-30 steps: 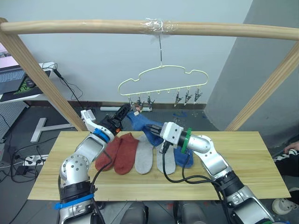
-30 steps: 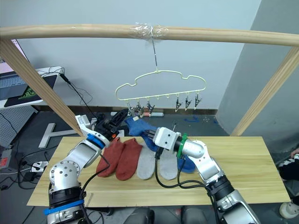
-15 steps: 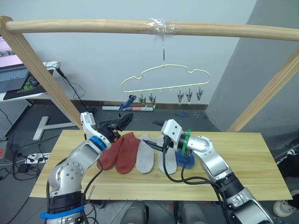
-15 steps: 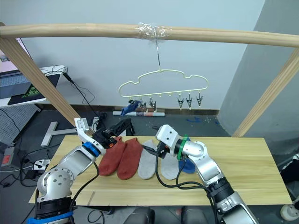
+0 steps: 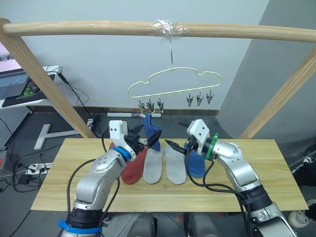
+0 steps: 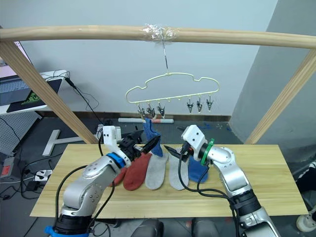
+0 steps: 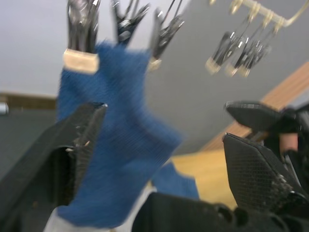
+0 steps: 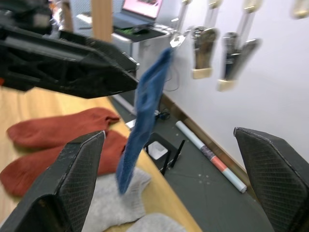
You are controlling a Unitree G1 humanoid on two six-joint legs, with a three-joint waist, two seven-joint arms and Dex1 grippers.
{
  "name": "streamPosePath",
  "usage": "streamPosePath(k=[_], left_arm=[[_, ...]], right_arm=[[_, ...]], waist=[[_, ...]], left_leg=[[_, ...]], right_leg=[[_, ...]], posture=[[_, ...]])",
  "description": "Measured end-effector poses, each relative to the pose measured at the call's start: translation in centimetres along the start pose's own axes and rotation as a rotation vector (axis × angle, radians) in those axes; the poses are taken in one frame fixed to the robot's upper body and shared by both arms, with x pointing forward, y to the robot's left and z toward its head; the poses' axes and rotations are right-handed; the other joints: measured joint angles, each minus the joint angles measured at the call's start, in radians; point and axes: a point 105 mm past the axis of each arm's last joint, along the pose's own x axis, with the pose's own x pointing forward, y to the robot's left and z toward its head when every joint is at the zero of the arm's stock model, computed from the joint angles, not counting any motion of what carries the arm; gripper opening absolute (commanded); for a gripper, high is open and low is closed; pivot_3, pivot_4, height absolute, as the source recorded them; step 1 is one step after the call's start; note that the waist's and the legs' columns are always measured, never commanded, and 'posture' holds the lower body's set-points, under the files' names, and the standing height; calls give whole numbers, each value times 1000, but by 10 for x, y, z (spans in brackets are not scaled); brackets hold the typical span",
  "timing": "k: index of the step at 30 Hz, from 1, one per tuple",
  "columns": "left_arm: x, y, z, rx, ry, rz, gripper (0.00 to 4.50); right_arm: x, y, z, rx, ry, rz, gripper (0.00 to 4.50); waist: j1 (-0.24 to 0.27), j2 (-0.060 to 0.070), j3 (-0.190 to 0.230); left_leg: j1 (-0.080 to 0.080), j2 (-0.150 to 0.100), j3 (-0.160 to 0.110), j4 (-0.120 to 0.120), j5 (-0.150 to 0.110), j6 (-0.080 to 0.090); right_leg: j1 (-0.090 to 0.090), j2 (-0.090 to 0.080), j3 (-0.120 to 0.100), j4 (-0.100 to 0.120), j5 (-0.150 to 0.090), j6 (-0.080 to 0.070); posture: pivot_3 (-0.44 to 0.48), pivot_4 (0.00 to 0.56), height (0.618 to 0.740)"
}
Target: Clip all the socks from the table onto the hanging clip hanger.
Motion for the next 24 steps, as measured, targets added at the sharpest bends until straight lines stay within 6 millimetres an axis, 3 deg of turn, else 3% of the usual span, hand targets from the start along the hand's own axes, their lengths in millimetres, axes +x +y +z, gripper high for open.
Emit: streamPosePath(k=[2,10,18,21,23,24], left_arm=[[3,-2,2,39,-10,5,2711],[14,3,6,129,-45,76,2711],[21,12,5,196,-57,116,2711],[25,14,5,200,-55,114,2182],[28,13,5,200,-62,107,1598],[29,14,5,201,-60,108,1598]], right_arm=[[-4,-6,4,3,-8,-22,4500],[-8,-12,12,32,-26,-47,4500],[-14,-3,34,78,-84,46,4500],[-13,-5,38,73,-86,50,4500],[-11,-5,45,70,-104,59,4500],[-11,-4,47,66,-112,62,4500]], waist=[[0,0,0],[-1,0,0],[-2,0,0],[-2,0,0],[-2,0,0],[-3,0,0]], left_leg=[[0,0,0,0,0,0],[0,0,0,1,0,0],[0,0,1,1,0,0],[0,0,1,2,0,0],[0,0,1,2,0,0],[0,0,1,2,0,0]], right_leg=[[0,0,0,0,0,0],[0,0,0,1,0,0],[0,0,0,1,0,0],[0,0,0,2,0,0],[0,0,0,2,0,0],[0,0,0,2,0,0]], posture=[[24,156,740],[7,143,740],[-8,133,740],[-8,133,740],[-11,130,740],[-11,130,740]])
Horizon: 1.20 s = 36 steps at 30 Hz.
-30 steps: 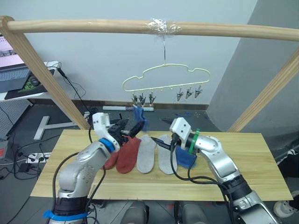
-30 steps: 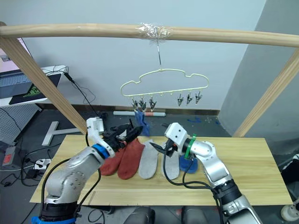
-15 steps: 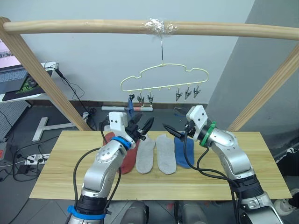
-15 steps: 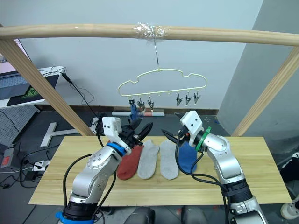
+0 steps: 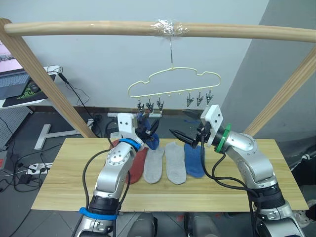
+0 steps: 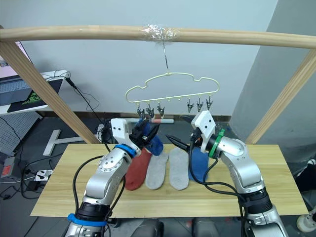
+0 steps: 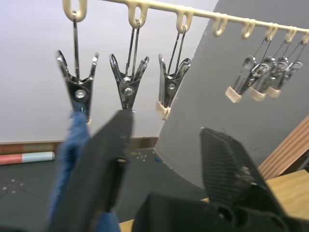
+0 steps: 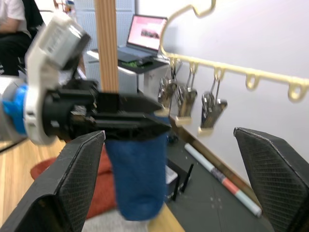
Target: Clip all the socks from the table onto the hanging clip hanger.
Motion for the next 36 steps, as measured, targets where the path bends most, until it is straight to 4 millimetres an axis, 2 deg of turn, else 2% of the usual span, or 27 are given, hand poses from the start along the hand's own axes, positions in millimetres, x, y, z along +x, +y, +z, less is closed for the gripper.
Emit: streamPosePath(k=[11,16,29,33,36], left_arm=[[3,2,-5,-6,6,26,1598],[3,15,-5,-9,5,87,1598],[27,24,-2,-22,-19,117,1598],[33,28,2,-8,-30,124,1598],[34,29,2,-3,-34,128,1598]], right_arm=[[0,0,3,-4,-3,2,4500],[0,2,6,2,-6,17,4500],[1,6,14,17,-6,41,4500],[4,4,25,7,-38,48,4500],[4,4,25,13,-40,44,4500]], waist=[[0,0,-1],[-1,-1,-1],[-3,-1,-1],[-6,-1,-2],[-6,-1,-2]], left_leg=[[0,0,0,1,0,0],[1,0,1,2,0,0],[1,-1,1,4,0,0],[1,-1,1,4,0,0],[1,-1,1,4,0,0]], right_leg=[[0,0,0,3,0,0],[-1,0,0,8,0,0],[-1,0,0,11,0,0],[-1,0,0,11,0,0],[-1,0,0,11,0,0]], posture=[[-17,122,740],[-22,125,740],[-38,138,740],[-38,138,740],[-42,141,740]])
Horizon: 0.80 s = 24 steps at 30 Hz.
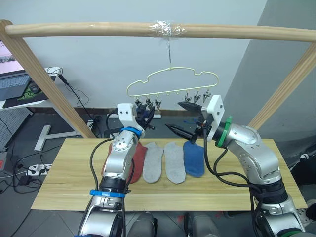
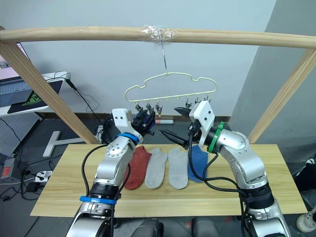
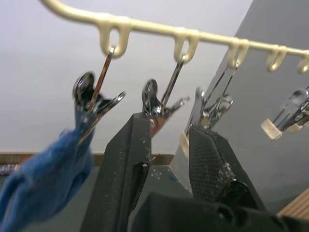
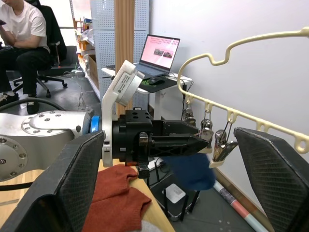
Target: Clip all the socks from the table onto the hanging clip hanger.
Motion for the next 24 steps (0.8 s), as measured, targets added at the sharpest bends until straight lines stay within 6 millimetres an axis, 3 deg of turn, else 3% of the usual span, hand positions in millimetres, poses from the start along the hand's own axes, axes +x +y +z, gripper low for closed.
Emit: streamPosePath(k=[13,18,24], left_arm=[[2,4,-7,11,19,17,1598],[8,6,6,22,-27,19,1598],[9,6,5,27,-29,28,1598]], right_arm=[[0,0,0,3,6,-7,4500],[0,0,0,6,6,-7,4500],[0,0,0,8,8,-7,4500]], waist=[[-2,0,0],[-2,0,0],[-3,0,0]], left_leg=[[0,0,0,0,0,0],[0,0,0,0,0,0],[0,0,0,0,0,0]], right_leg=[[0,0,0,1,0,0],[0,0,0,0,0,0],[0,0,0,1,0,0]], posture=[[-44,146,740],[-42,148,740],[-44,150,740]])
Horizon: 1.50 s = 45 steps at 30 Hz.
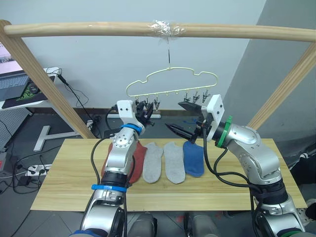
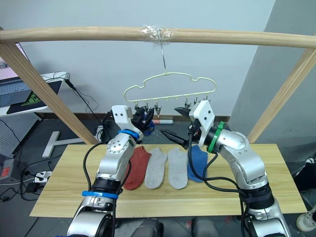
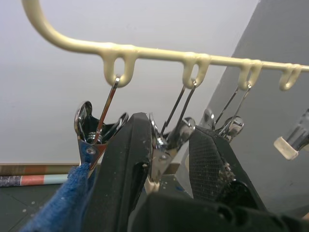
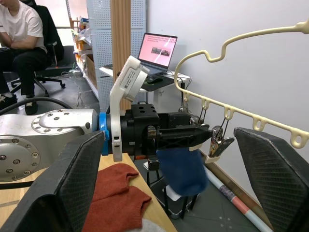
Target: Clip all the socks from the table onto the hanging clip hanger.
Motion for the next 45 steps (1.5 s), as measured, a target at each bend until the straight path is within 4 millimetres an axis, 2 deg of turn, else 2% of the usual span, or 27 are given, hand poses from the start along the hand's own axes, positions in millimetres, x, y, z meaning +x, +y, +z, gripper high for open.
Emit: streamPosePath(k=[45], left_arm=[[-2,-5,4,64,-26,3,1598]], right_arm=[[0,1,0,0,1,6,4500]], waist=[[-1,0,0]], left_leg=[[0,0,0,0,0,0]], right_leg=[[0,0,0,0,0,0]], posture=[[-44,145,740]])
